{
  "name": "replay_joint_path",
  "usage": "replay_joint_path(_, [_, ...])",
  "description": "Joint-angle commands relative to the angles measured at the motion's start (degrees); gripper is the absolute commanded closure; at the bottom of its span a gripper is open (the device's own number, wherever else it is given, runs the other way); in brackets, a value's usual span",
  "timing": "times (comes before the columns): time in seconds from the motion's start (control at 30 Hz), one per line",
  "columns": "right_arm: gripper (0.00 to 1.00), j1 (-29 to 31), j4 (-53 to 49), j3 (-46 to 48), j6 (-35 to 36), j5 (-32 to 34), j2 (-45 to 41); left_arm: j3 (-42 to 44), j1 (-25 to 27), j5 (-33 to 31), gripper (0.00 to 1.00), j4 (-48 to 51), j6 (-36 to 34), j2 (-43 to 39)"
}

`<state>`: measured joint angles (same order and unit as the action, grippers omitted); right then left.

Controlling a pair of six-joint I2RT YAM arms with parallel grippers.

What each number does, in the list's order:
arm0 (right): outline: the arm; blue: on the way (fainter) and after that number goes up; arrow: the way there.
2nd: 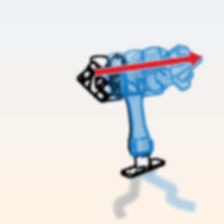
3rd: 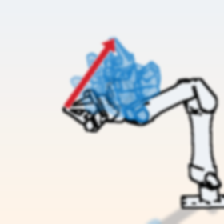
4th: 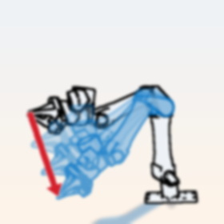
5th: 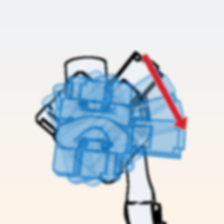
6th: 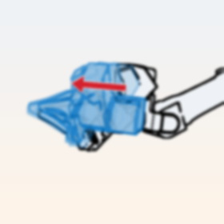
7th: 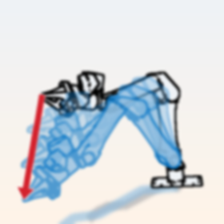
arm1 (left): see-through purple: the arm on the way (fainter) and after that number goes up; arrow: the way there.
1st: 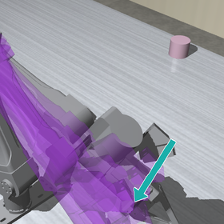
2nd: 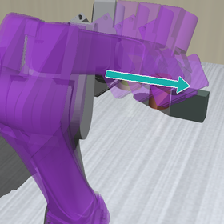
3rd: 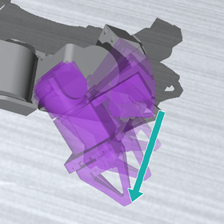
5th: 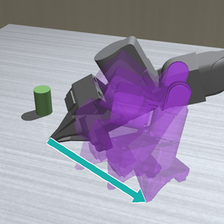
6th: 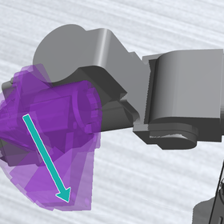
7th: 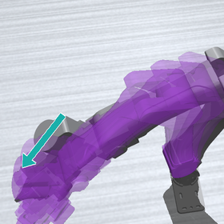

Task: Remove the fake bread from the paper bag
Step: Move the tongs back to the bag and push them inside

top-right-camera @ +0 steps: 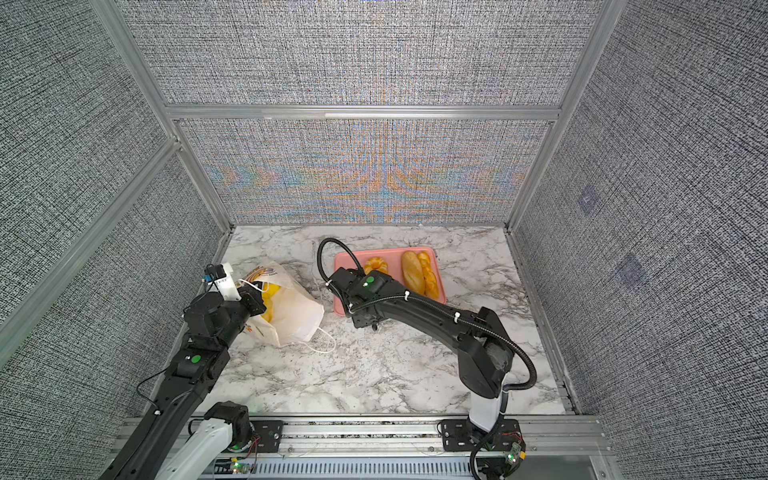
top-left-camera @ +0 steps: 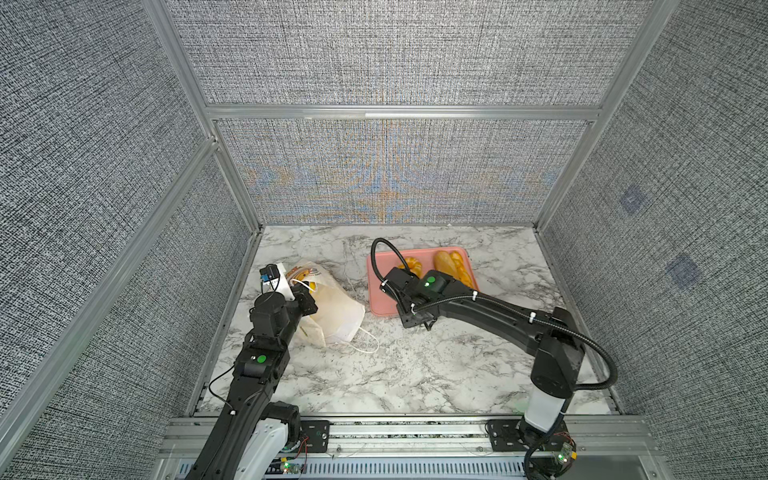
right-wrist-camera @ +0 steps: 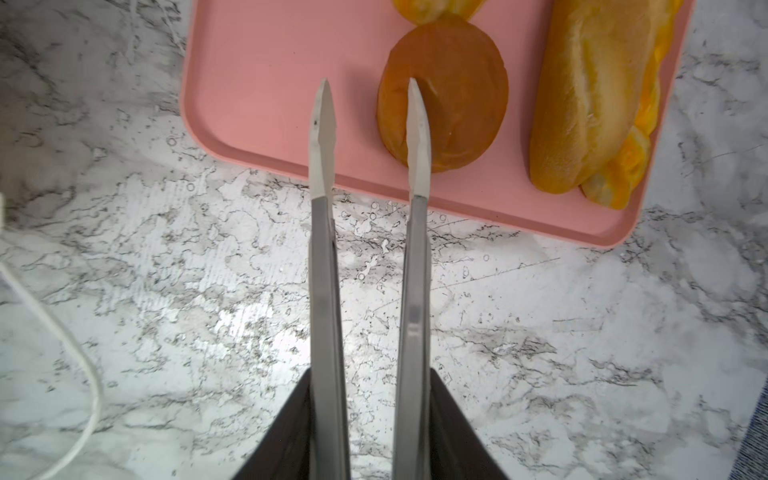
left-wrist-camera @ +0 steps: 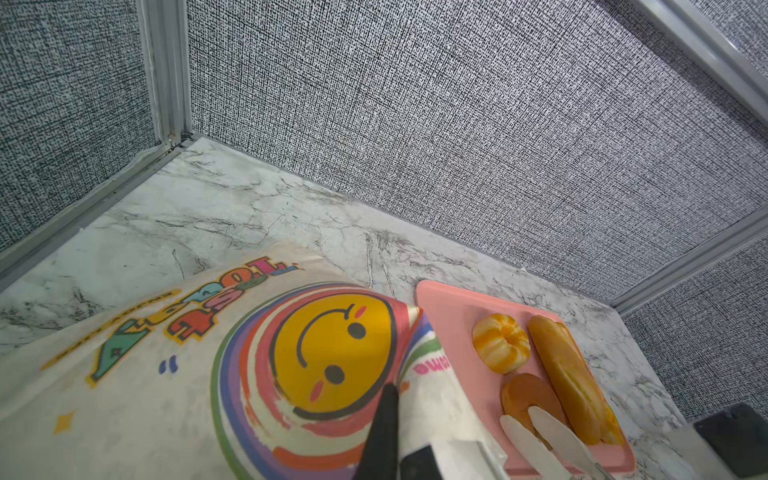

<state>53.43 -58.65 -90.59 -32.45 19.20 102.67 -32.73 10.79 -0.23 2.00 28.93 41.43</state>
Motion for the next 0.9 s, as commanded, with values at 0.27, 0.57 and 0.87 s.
replay_joint_path(0.27, [0.6, -3.4, 8.89, 8.04, -1.67, -12.8, -13.67, 0.21, -0.11, 1.41, 1.0, 0.42, -1.94, -0.73])
replay_joint_path(0.57, [0.64, -1.04, 23.03, 19.09, -7.96, -31.02, -26.5, 1.34, -0.07, 4.89, 1.0, 1.12, -8.39, -3.89])
replay_joint_path(0.87, [0.64, 7.09, 40.92, 29.9, -18.93, -34.29, -33.58, 3.91, -0.12, 8.51, 1.0, 0.9, -12.82, -6.24])
